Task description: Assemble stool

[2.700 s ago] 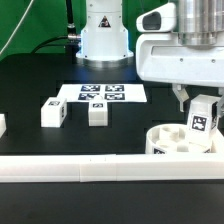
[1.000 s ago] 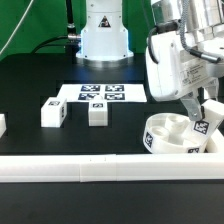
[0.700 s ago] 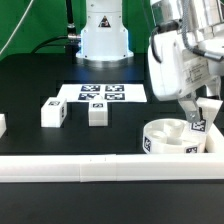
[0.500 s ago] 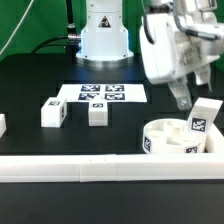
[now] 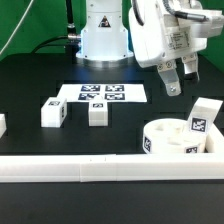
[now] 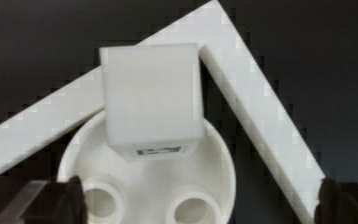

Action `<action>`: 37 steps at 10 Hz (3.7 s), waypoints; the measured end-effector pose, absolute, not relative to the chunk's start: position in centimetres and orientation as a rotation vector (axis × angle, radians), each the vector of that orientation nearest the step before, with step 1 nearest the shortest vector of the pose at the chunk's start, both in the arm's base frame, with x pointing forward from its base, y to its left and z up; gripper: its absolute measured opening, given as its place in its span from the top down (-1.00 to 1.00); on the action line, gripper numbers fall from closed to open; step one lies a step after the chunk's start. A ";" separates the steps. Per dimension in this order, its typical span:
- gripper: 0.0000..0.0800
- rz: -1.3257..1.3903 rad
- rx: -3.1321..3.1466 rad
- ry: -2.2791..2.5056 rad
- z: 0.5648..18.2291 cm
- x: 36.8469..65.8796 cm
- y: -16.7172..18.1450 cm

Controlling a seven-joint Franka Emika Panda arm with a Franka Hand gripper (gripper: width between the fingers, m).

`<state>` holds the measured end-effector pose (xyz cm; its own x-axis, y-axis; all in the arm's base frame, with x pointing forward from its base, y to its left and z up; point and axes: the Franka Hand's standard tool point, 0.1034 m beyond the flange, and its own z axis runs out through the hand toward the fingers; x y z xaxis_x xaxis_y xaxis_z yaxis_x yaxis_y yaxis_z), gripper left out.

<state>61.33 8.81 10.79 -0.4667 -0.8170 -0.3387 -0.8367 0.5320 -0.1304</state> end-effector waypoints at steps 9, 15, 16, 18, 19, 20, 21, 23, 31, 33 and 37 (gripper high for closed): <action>-0.62 -0.019 -1.603 2.301 11.2 59.9 2.5; -0.62 0.000 -2.308 1.774 10.9 60.0 2.8; -0.62 -0.010 -2.370 1.693 10.8 59.9 2.8; -0.62 -0.030 -2.465 1.552 10.8 59.9 2.8; -0.62 -0.049 -2.564 1.406 10.8 59.9 2.7; -0.62 -0.086 -2.731 1.169 10.9 60.0 2.3; -0.62 -0.110 -2.820 0.997 11.0 60.0 1.7; -0.62 -0.141 -2.908 0.755 10.9 60.0 1.2; -0.62 -0.288 -3.128 -0.022 8.3 58.0 -1.5; -0.62 -0.287 -3.127 -0.009 8.3 58.0 -1.4; -0.62 -0.277 -3.158 -0.060 6.2 56.1 -4.2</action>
Offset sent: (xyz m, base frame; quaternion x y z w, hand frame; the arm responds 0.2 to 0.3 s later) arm -0.0303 -0.0335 0.0013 -0.0189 0.0196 -0.0553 0.9981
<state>56.09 -4.16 6.22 0.9840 0.0400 0.1737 0.0350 -0.9989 0.0321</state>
